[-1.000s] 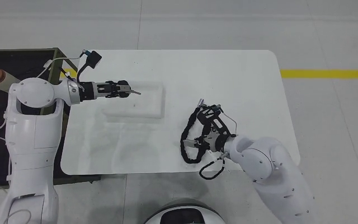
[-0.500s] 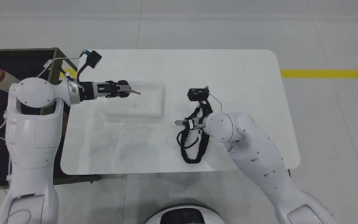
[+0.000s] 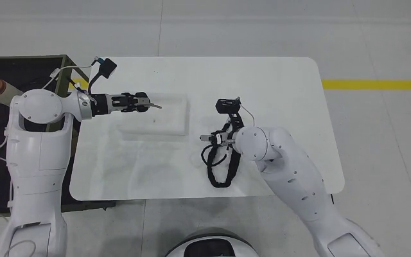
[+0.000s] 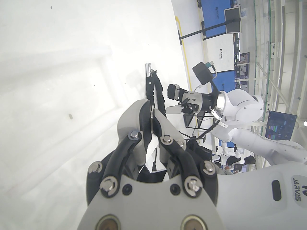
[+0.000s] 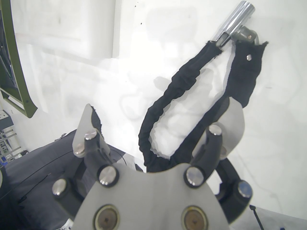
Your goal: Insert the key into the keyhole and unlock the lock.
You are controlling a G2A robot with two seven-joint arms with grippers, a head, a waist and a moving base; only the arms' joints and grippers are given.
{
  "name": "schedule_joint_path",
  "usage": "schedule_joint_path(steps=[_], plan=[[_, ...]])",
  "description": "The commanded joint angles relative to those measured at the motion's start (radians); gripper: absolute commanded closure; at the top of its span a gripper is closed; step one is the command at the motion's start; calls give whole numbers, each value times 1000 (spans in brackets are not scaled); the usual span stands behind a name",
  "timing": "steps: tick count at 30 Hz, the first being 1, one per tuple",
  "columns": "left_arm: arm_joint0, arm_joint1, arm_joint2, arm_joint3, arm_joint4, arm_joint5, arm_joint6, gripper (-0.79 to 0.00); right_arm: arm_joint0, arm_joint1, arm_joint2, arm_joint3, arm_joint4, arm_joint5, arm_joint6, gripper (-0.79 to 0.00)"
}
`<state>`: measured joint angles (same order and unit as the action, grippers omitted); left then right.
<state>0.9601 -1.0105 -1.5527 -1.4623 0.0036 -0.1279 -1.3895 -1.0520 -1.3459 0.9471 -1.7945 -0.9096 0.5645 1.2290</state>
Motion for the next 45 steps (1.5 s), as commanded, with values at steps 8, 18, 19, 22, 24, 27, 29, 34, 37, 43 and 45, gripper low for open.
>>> schedule_joint_path(steps=[8, 18, 19, 22, 24, 27, 29, 34, 37, 43, 45], plan=[[0, 0, 0, 0, 0, 0, 0, 0, 16, -51, -6, 156, -20, 17, 10, -763], [0, 0, 0, 0, 0, 0, 0, 0, -2, -122, 14, 147, -293, 114, -87, -542], [0, 0, 0, 0, 0, 0, 0, 0, -11, -130, 23, 141, -334, 106, -79, -511], [0, 0, 0, 0, 0, 0, 0, 0, -25, -159, 48, 101, -420, 40, -13, -403], [0, 0, 0, 0, 0, 0, 0, 0, -36, -181, 46, 61, -477, -23, 50, -388], [0, 0, 0, 0, 0, 0, 0, 0, -65, -219, 73, 39, -538, -54, 81, -369], [0, 0, 0, 0, 0, 0, 0, 0, -71, -248, 89, 57, -583, -71, 98, -369], [0, 0, 0, 0, 0, 0, 0, 0, -46, -330, 113, 144, -699, -129, 156, -372], [0, 0, 0, 0, 0, 0, 0, 0, -34, -380, 129, 193, -774, -150, 177, -379], [0, 0, 0, 0, 0, 0, 0, 0, -25, -473, 181, 263, -905, -175, 202, -372], [0, 0, 0, 0, 0, 0, 0, 0, -20, -501, 199, 283, -946, -184, 211, -376]])
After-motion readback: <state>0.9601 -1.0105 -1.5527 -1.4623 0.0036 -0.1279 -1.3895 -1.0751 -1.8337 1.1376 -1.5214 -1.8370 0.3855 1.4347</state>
